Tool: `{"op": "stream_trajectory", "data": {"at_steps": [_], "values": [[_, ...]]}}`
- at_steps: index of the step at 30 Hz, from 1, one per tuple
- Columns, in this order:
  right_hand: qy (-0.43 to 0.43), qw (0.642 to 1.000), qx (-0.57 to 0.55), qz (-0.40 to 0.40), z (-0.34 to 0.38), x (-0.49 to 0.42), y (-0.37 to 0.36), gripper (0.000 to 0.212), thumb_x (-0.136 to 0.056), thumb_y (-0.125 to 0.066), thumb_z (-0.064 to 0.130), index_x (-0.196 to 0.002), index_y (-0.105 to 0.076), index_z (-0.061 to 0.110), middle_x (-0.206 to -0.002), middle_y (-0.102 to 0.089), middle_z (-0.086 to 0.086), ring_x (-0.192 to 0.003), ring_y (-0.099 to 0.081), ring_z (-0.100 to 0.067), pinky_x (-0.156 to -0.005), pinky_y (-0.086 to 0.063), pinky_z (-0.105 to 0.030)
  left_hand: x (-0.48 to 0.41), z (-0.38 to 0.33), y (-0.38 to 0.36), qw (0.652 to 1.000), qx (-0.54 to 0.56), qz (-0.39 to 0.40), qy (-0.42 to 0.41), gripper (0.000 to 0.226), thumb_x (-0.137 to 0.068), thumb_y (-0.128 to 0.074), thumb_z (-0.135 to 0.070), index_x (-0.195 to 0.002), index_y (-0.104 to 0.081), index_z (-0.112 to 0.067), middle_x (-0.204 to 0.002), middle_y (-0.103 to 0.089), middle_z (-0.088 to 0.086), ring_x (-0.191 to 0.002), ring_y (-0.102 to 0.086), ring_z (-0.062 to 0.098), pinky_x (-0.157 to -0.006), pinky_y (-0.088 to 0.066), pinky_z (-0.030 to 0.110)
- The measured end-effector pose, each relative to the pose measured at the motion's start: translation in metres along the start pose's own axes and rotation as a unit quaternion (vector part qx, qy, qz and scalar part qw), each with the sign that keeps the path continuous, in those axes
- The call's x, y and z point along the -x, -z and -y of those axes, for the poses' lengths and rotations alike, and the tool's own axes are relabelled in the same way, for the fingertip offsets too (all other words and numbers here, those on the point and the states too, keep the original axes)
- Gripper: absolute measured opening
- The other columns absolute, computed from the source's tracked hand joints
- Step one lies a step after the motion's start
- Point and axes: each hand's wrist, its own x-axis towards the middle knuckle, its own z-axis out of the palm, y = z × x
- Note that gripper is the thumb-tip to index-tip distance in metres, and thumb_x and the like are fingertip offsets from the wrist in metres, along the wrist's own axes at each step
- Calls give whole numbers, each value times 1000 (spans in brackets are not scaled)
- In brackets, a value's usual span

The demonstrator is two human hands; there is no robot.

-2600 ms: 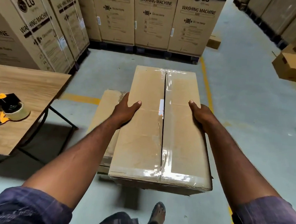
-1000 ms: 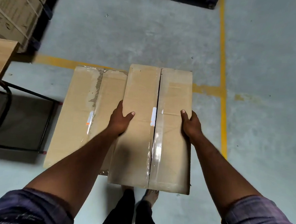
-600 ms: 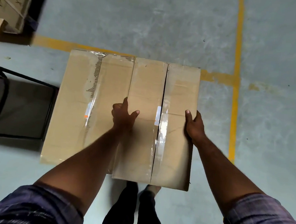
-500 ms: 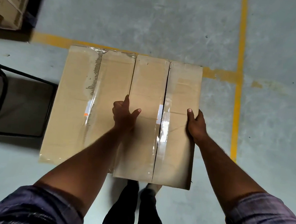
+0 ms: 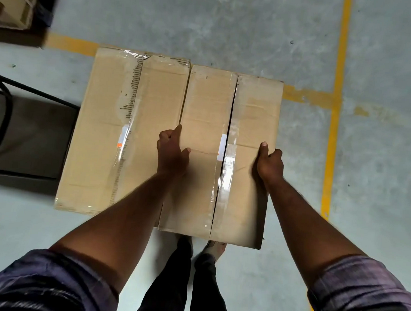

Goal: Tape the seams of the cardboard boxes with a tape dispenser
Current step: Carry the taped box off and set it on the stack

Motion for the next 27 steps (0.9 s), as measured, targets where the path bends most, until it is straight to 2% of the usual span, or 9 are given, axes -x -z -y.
{"op": "stream_trajectory", "data": {"at_steps": [3,7,11,13,16,18,22,27], "values": [[9,1000,14,-5,-3,24,1,59,-105,-45,46,-139,-40,-3,-139,-55,-23,-125,-55,-41,-96,-43,-39,21,9,9,999,-24,40,-6,74,-86,-69,-8,-152,-37,-15,-143,-39,14,-131,-39,34,-110,-35,39],[33,999,30,9,-20,63,10,57,-101,-55,41,-138,-41,0,-139,-53,-22,-124,-55,-41,-99,-46,-42,60,22,19,995,-25,91,23,77,-86,-70,-12,-154,-34,-15,-148,-37,15,-136,-38,34,-114,-32,39],[74,995,65,25,-45,102,20,51,-96,-61,36,-130,-48,-1,-130,-56,-21,-116,-58,-40,-95,-49,-43,103,31,29,988,-22,147,28,88,-82,-70,-33,-155,-29,-8,-150,-38,20,-141,-32,33,-115,-28,37],[96,992,81,30,-60,123,24,45,-94,-62,33,-123,-51,1,-126,-56,-20,-112,-59,-39,-92,-51,-44,128,33,36,989,-15,147,30,94,-76,-63,-42,-155,-29,-4,-152,-38,19,-143,-29,31,-115,-25,32],[113,986,116,38,-75,151,25,37,-93,-62,30,-117,-53,3,-122,-56,-19,-110,-59,-39,-89,-50,-41,165,36,47,991,-2,130,42,82,-88,-71,-25,-155,-28,-3,-155,-36,17,-145,-28,28,-115,-23,30],[120,983,126,53,-81,172,22,38,-93,-61,28,-119,-52,2,-123,-57,-20,-111,-59,-39,-89,-49,-40,187,44,58,991,18,122,57,80,-89,-72,-17,-155,-28,-6,-153,-36,17,-143,-34,27,-116,-26,31],[153,975,133,91,-80,212,8,48,-94,-61,25,-133,-50,0,-128,-58,-21,-117,-59,-38,-92,-49,-39,217,61,83,992,28,104,60,81,-88,-74,-19,-156,-29,-11,-152,-37,17,-133,-47,27,-112,-36,33],[198,963,147,109,-73,266,-19,47,-95,-62,23,-133,-51,-1,-127,-58,-21,-119,-58,-39,-94,-47,-37,250,82,122,994,54,70,65,78,-91,-70,-19,-157,-29,-15,-154,-33,16,-138,-40,30,-114,-35,36]]}}
